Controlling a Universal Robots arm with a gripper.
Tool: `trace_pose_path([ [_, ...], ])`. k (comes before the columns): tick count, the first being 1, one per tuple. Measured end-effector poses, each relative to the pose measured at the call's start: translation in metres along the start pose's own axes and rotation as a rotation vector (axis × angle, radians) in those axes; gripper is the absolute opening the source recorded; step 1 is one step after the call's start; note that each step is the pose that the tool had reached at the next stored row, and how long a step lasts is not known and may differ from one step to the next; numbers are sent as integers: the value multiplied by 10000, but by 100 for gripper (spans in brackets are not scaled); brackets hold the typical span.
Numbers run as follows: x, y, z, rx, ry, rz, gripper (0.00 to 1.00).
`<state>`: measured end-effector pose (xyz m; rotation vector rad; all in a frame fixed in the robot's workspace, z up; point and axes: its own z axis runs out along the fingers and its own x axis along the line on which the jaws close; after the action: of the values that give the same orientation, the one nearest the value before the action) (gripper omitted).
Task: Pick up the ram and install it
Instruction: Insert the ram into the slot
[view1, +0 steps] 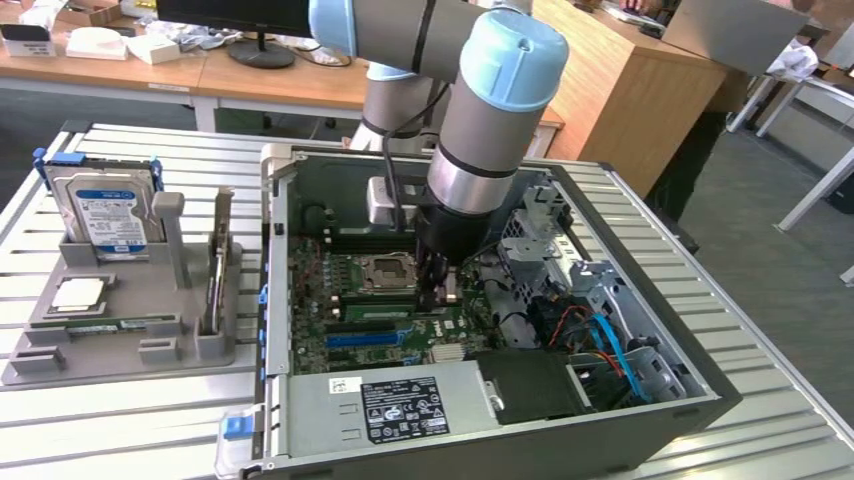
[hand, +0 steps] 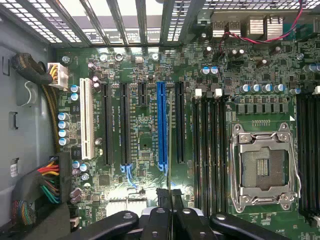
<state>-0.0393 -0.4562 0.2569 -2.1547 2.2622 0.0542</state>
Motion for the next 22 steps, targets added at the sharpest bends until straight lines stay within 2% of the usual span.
trace_pose_path([
  [1,0,0,3,-12,-258,-3,11],
  [13,-3,0,3,-12,-257,-4,11],
  [22,-85,4,7,-12,-258,-3,11],
])
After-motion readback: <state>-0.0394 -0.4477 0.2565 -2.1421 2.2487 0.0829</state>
